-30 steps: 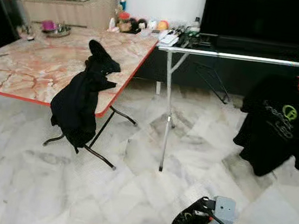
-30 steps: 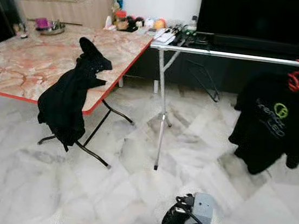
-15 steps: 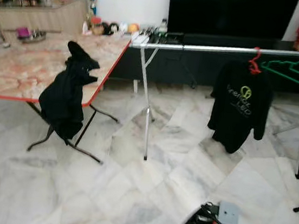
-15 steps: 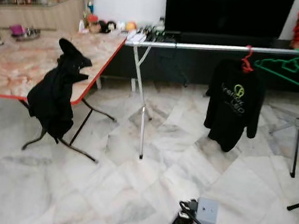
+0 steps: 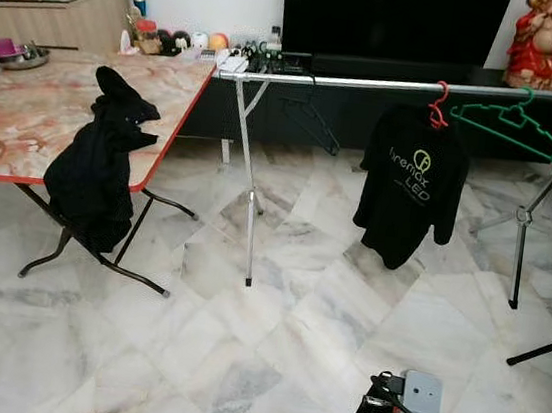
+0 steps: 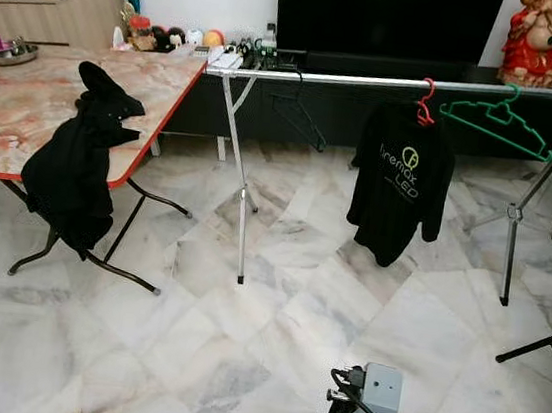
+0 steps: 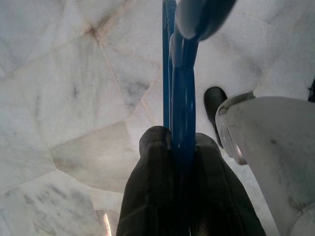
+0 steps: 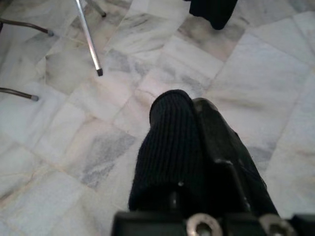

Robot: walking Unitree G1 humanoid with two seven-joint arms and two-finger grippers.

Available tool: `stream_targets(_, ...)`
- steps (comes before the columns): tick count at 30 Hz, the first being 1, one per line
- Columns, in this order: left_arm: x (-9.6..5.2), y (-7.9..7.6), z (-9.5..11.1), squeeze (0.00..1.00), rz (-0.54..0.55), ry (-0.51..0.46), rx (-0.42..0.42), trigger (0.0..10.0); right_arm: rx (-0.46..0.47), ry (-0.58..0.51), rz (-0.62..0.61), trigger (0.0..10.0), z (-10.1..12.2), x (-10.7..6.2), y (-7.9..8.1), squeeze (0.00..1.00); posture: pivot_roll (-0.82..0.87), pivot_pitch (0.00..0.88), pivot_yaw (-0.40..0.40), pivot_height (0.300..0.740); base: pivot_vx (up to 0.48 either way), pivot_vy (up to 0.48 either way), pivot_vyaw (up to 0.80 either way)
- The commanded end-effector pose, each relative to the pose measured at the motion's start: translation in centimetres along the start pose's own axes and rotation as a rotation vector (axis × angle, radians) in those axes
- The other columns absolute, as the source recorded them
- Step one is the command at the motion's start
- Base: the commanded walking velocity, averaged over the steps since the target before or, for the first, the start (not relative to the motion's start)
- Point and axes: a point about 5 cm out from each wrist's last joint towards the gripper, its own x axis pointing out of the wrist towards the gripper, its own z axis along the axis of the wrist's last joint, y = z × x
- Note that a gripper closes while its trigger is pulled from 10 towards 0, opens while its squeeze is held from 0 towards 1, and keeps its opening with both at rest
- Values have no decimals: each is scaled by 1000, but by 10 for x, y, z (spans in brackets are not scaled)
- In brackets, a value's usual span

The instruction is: Hang hanger

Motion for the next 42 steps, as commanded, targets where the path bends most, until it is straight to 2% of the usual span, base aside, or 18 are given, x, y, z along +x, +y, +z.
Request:
stream_targets(1,-1,7,-1,0,20,-13,-8,10000,-2,-31,14,10000,7,3,4,0,2,0,44,740,0,0,0)
stream_targets(7,-1,17,13,0,86,-88,-17,10000,-2,-31,13,10000,7,3,4,0,0,0,42,740,0,0,0)
stream_targets(9,-1,20,23,0,110,-147,-40,10000,-1,-33,12,10000,7,3,3,0,0,1,42,740,0,0,0)
stream_targets(14,-2,25,50,0,160,-284,-8,10000,-1,-35,9,10000,8,3,3,0,1,10,41,740,0,0,0)
stream_targets(17,-2,23,61,0,150,-334,10,10000,-1,-39,9,10000,9,3,3,0,2,11,41,740,0,0,0)
stream_targets(19,-4,20,77,0,112,-405,42,10000,-1,-48,8,10000,11,4,2,0,2,14,41,740,0,0,0)
stream_targets(21,-6,18,96,0,69,-486,16,10000,0,-61,5,10000,14,5,1,0,4,18,40,740,0,0,0)
stream_targets(22,-6,18,96,0,69,-486,16,10000,0,-61,5,10000,14,5,1,0,4,18,40,740,0,0,0)
stream_targets(24,-10,15,114,0,33,-557,43,10000,0,-83,4,10000,20,7,0,0,7,19,39,740,0,0,0)
stream_targets(26,-13,12,127,0,-8,-614,87,10000,1,-110,0,10000,27,9,-1,0,9,19,40,740,0,0,0)
stream_targets(27,-16,7,137,0,-53,-648,138,10000,3,-143,-9,10000,36,12,-3,0,10,19,41,740,0,0,0)
stream_targets(32,-19,1,152,0,-132,-693,158,10000,-3,-206,-14,10000,55,17,-7,0,4,20,40,740,0,0,0)
stream_targets(34,-26,-8,173,0,-240,-732,303,10000,-16,-298,-18,10000,80,22,-12,0,9,19,36,740,0,0,0)
stream_targets(37,-28,-11,177,0,-269,-732,355,10000,-21,-325,-15,10000,88,23,-12,0,9,19,36,740,0,0,0)
stream_targets(38,-29,-16,181,0,-308,-725,409,10000,-40,-350,-5,10000,96,24,-11,0,1,19,39,740,0,0,0)
stream_targets(39,-29,-16,181,0,-308,-725,409,10000,-40,-350,-5,10000,96,24,-11,0,1,19,39,740,0,0,0)
stream_targets(40,-30,-19,183,0,-338,-704,475,10000,-74,-362,13,10000,101,25,-9,0,-1,20,41,740,0,0,0)
stream_targets(42,-30,-21,184,0,-365,-684,547,10000,-118,-362,31,10000,104,27,-5,0,-2,21,43,740,0,0,0)
